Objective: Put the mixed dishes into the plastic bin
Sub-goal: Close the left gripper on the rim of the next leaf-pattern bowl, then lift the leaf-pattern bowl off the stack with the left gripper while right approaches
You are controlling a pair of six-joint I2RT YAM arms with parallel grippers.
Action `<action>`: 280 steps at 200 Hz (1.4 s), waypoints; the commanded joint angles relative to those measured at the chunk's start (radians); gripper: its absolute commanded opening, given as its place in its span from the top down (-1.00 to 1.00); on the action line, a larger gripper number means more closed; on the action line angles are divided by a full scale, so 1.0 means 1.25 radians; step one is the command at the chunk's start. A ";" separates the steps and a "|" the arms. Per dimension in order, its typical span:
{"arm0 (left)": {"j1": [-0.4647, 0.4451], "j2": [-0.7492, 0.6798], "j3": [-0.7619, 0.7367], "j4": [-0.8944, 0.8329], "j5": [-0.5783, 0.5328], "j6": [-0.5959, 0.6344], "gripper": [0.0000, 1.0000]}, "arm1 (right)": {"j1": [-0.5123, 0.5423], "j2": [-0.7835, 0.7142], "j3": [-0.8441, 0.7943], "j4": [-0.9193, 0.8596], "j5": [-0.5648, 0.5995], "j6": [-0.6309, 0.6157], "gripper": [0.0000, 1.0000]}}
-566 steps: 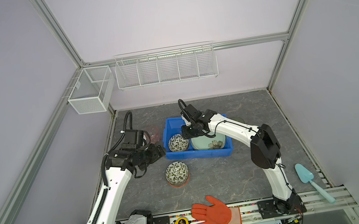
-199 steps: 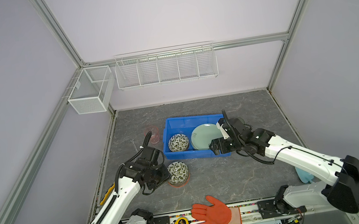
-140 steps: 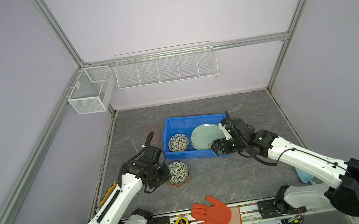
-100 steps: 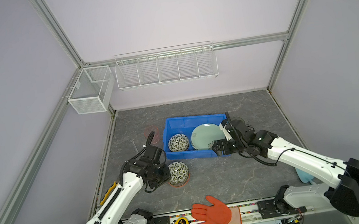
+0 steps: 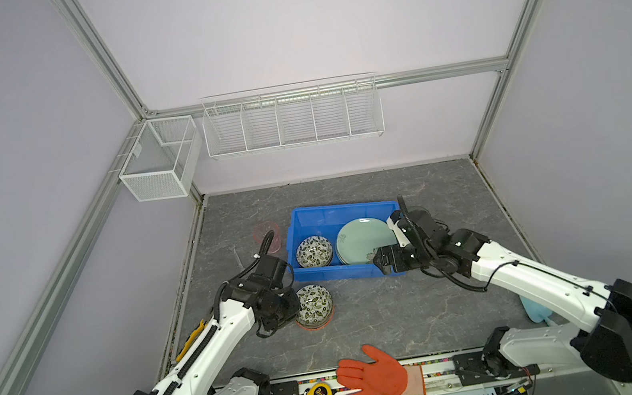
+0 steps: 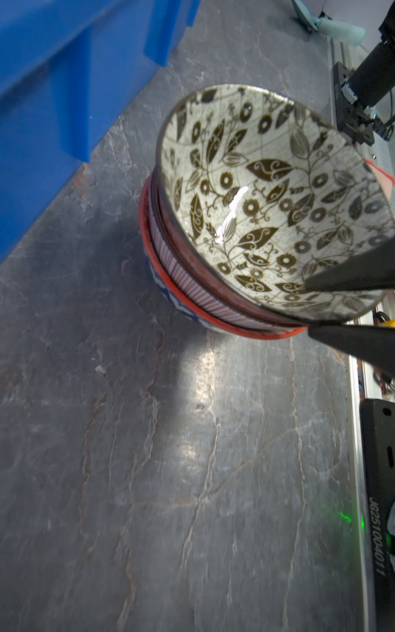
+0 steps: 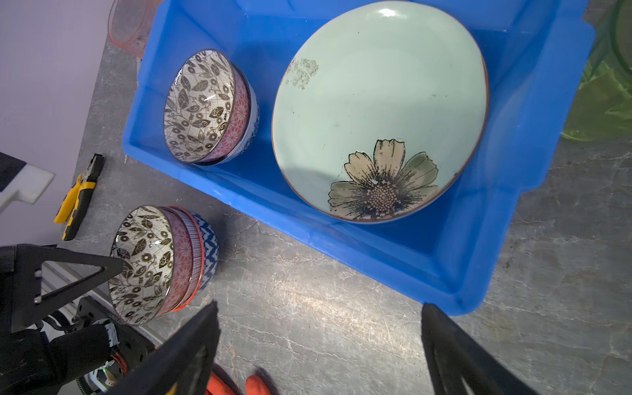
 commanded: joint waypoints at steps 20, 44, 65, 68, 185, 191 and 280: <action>-0.003 0.007 0.003 -0.007 -0.015 0.010 0.71 | -0.007 0.010 -0.012 0.002 -0.011 0.012 -0.87; -0.003 0.007 0.004 -0.009 -0.018 0.011 0.76 | -0.009 0.012 -0.012 0.002 -0.014 0.012 -0.88; -0.003 0.006 0.008 -0.015 -0.020 0.012 0.85 | -0.010 0.012 -0.012 0.002 -0.015 0.012 -0.89; -0.004 0.005 0.008 -0.017 -0.021 0.012 0.86 | -0.010 0.012 -0.013 0.002 -0.015 0.012 -0.89; -0.003 -0.022 0.062 -0.047 -0.023 0.010 1.00 | -0.011 0.028 0.006 0.000 -0.075 0.000 -0.92; -0.003 -0.022 0.064 -0.047 -0.023 0.010 1.00 | -0.011 0.031 0.009 0.001 -0.083 -0.001 -0.92; -0.003 -0.008 0.047 -0.048 -0.044 0.023 0.65 | -0.010 0.049 0.011 0.008 -0.105 0.001 -0.95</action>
